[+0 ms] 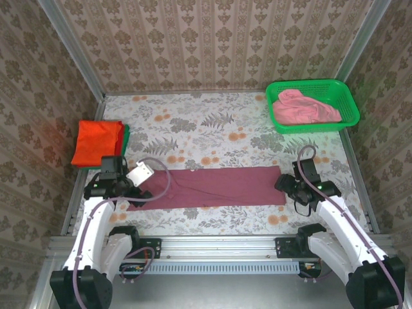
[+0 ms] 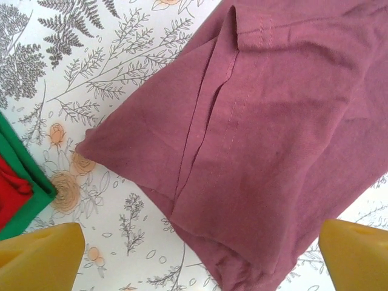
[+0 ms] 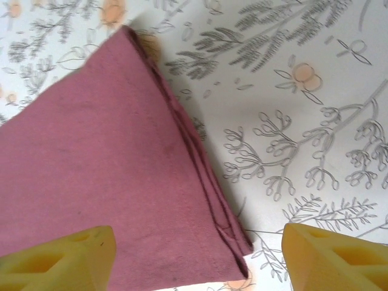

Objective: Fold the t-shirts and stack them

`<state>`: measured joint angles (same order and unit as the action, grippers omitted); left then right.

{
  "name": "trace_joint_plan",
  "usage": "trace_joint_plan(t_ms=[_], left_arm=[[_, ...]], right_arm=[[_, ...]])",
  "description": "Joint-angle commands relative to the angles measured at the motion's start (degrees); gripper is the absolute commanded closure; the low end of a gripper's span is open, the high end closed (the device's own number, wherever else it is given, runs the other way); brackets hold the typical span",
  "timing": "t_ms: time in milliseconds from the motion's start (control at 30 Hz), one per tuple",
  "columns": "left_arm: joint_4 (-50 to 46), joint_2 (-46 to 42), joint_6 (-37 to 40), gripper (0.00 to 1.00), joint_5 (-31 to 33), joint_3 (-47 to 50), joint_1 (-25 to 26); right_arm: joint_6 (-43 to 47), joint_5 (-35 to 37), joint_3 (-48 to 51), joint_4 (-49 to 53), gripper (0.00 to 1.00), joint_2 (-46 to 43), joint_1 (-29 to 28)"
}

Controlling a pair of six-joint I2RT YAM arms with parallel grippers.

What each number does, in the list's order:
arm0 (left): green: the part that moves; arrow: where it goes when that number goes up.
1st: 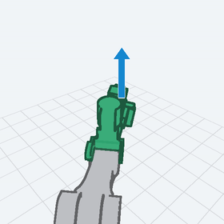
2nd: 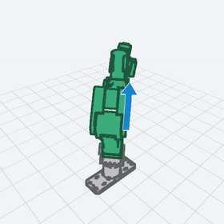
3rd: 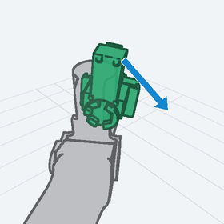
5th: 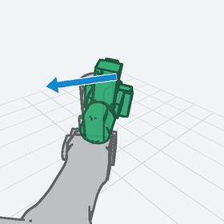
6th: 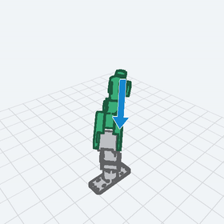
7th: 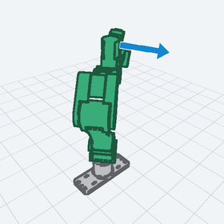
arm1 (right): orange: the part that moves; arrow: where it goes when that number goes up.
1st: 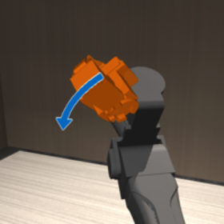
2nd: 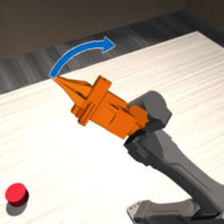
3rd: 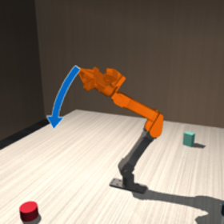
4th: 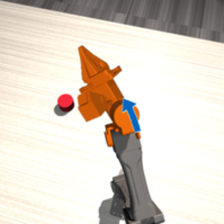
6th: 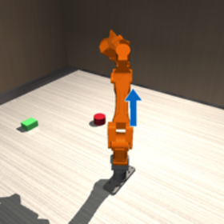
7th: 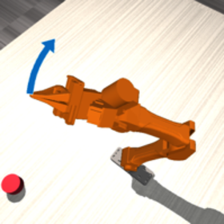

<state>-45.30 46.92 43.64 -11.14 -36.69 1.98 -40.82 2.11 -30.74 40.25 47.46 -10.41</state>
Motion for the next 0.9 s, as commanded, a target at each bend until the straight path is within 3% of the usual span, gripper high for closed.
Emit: trace_joint_plan(t_ms=[0, 233, 367, 600, 867], left_arm=[[5.6, 2.19, -11.33, 0.0, -3.52, -3.31, 1.88], [22.2, 15.12, -50.13, 0.0, -1.41, -10.16, 9.89], [23.82, 19.06, -74.51, 0.0, 10.73, -7.66, 14.74], [23.91, 17.17, -92.36, 0.0, 13.96, 1.22, 15.34], [24.16, 11.93, -99.91, 0.0, 12.3, 8.71, 13.26]], right_arm=[[1.72, 0.5, -2.42, -3.4, 0.26, 2.17, -3.65], [6.28, 2.7, -9.75, -17.02, 0.27, 18.19, -19.38], [9.42, -3.37, -15.1, -25.91, 0.3, 29.68, -26.55], [15.66, -12.79, -27.18, -35.98, 0.41, 48.26, -37.83], [15.87, -19.98, -39.16, -38.63, 0.55, 63.62, -41.9]])
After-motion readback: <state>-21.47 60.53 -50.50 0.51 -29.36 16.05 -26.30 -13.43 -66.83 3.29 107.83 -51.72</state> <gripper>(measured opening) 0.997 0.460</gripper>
